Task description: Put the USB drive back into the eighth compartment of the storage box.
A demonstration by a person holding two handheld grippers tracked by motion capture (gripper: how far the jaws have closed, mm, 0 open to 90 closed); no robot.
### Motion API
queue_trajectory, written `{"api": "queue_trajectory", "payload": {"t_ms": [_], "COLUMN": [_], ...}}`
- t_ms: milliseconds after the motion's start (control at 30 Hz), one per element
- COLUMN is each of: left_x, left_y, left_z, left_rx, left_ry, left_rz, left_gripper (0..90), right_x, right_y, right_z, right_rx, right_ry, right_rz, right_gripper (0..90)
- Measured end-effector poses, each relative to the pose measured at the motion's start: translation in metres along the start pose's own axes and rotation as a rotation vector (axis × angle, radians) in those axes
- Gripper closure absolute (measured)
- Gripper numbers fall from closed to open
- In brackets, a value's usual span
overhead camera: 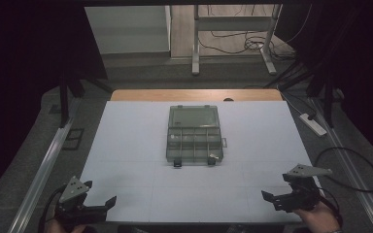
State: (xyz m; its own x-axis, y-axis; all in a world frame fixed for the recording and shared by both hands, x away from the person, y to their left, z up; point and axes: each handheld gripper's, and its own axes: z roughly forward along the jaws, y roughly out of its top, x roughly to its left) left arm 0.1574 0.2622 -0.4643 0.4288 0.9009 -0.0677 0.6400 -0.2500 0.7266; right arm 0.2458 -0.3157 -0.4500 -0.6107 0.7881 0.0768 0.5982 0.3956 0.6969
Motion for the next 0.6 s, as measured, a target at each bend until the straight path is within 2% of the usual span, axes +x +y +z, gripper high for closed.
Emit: {"api": "queue_trajectory", "payload": {"t_ms": [233,433,600], "left_x": [0.0,0.0,0.0], "left_y": [0.0,0.0,0.0], "left_z": [0.0,0.0,0.0], "left_rx": [0.001,0.002,0.002], "left_ry": [0.002,0.001,-0.001], "left_rz": [0.0,0.0,0.0], "left_gripper": [4.9,4.9,4.9], "right_x": [0.0,0.001,0.0], "right_y": [-0.005,-0.009,-0.01], "right_z": [-0.013,-0.019,-0.019], "right_rx": [-0.016,0.005,0.004], "right_ry": [-0.044,-0.064,-0.063], "right_rz": [0.018,0.007,0.014], "right_gripper": [0.0,0.0,0.0]}}
